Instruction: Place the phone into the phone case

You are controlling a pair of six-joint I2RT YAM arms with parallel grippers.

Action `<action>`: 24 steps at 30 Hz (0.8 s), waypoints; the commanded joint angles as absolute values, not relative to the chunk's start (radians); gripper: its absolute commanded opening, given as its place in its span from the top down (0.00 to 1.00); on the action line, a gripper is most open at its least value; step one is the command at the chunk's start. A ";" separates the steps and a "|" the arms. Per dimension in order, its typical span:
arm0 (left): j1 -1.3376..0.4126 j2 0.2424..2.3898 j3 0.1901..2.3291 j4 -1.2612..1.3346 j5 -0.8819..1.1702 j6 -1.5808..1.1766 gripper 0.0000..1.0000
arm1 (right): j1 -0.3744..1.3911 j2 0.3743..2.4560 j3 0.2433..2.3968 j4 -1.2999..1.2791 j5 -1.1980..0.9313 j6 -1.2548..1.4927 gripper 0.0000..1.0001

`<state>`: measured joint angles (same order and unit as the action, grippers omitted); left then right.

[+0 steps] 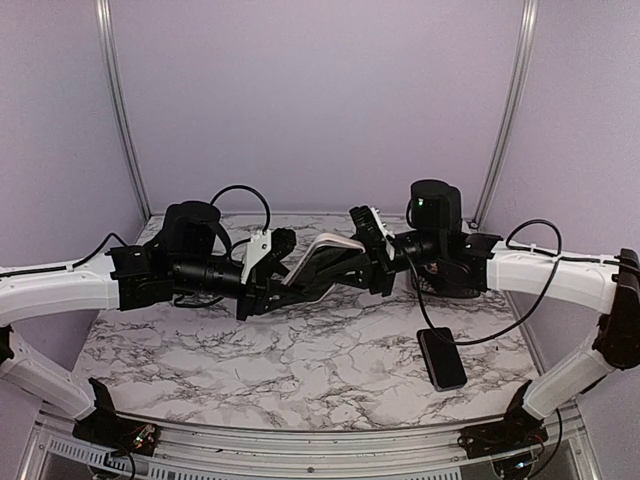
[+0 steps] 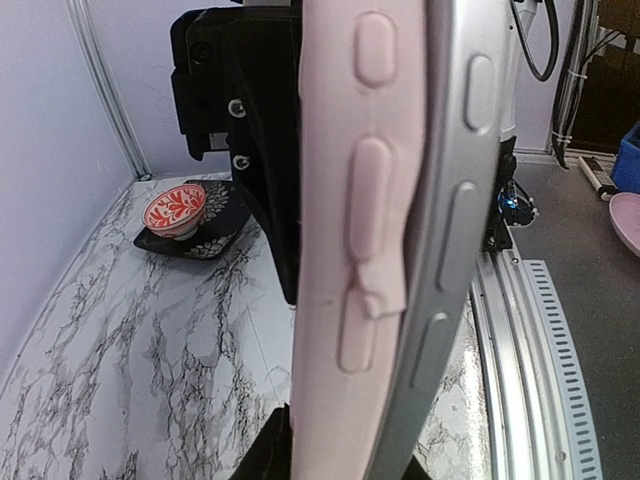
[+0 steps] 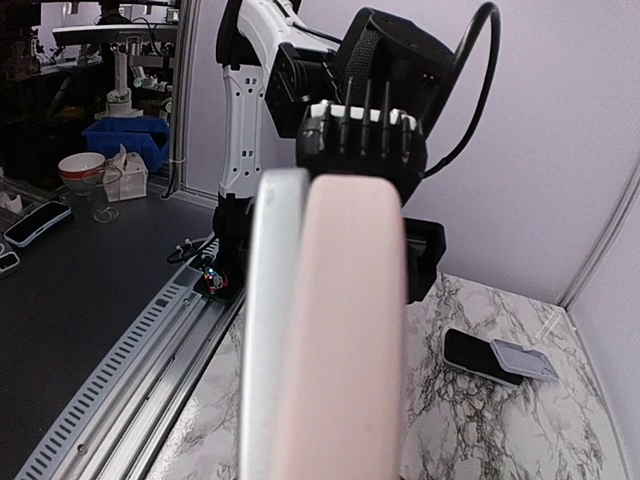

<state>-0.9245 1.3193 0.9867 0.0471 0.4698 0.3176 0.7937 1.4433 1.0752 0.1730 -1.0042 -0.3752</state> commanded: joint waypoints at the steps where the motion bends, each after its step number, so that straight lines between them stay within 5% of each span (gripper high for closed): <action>1: -0.927 1.314 1.020 0.095 0.475 0.291 0.87 | 0.808 1.441 1.132 0.208 -1.047 -0.401 1.00; 2: -0.927 1.316 1.020 0.095 0.475 0.289 0.98 | 0.808 1.440 1.132 0.206 -1.048 -0.402 1.00; 6: -0.928 1.305 1.009 0.099 0.445 0.290 1.00 | 0.809 1.437 1.126 0.172 -1.043 -0.424 0.99; 8: -0.929 1.300 0.997 0.099 0.385 0.311 1.00 | 0.808 1.439 1.138 0.093 -1.023 -0.470 0.91; 12: -0.930 1.295 0.964 0.076 0.251 0.380 1.00 | 0.806 1.431 1.138 -0.033 -0.874 -0.532 0.34; 14: -0.931 1.296 0.952 0.059 0.199 0.410 1.00 | 0.805 1.420 1.138 -0.062 -0.784 -0.537 0.25; 16: -0.937 1.294 0.943 0.040 0.169 0.442 1.00 | 0.805 1.404 1.139 -0.075 -0.723 -0.547 0.02; 24: -0.979 1.314 0.946 0.002 0.025 0.531 1.00 | 0.822 1.423 1.216 -0.180 -0.663 -0.684 0.07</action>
<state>-0.9596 1.3197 0.9310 -0.0265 0.1131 0.4786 0.8028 1.4212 1.1324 -0.0978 -0.7177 -0.5930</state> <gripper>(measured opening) 0.104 0.958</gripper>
